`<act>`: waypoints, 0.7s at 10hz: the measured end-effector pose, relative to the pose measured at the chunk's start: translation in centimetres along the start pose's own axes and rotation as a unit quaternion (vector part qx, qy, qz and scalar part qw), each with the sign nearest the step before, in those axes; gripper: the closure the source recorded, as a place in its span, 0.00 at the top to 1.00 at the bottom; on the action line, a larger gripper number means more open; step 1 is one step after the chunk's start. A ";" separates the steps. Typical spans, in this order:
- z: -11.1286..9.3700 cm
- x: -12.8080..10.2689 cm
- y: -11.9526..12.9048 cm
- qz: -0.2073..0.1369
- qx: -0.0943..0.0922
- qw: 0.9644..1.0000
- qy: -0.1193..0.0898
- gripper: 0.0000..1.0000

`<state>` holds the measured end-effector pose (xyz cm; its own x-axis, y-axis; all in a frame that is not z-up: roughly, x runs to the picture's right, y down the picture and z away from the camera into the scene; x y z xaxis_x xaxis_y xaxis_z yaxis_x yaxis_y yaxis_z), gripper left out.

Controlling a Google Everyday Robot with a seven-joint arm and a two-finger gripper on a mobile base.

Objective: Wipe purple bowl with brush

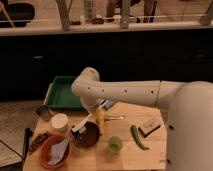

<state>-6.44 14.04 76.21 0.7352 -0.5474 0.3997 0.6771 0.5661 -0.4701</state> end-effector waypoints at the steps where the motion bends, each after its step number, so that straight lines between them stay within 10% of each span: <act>1: 0.1 -0.4 0.4 -0.010 -0.004 1.000 -0.001 0.01; 7: 0.4 1.9 7.2 -0.029 -0.036 0.999 -0.004 0.01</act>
<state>-0.11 17.32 73.86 0.6949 -0.5727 0.4349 0.7151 0.4871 -0.5013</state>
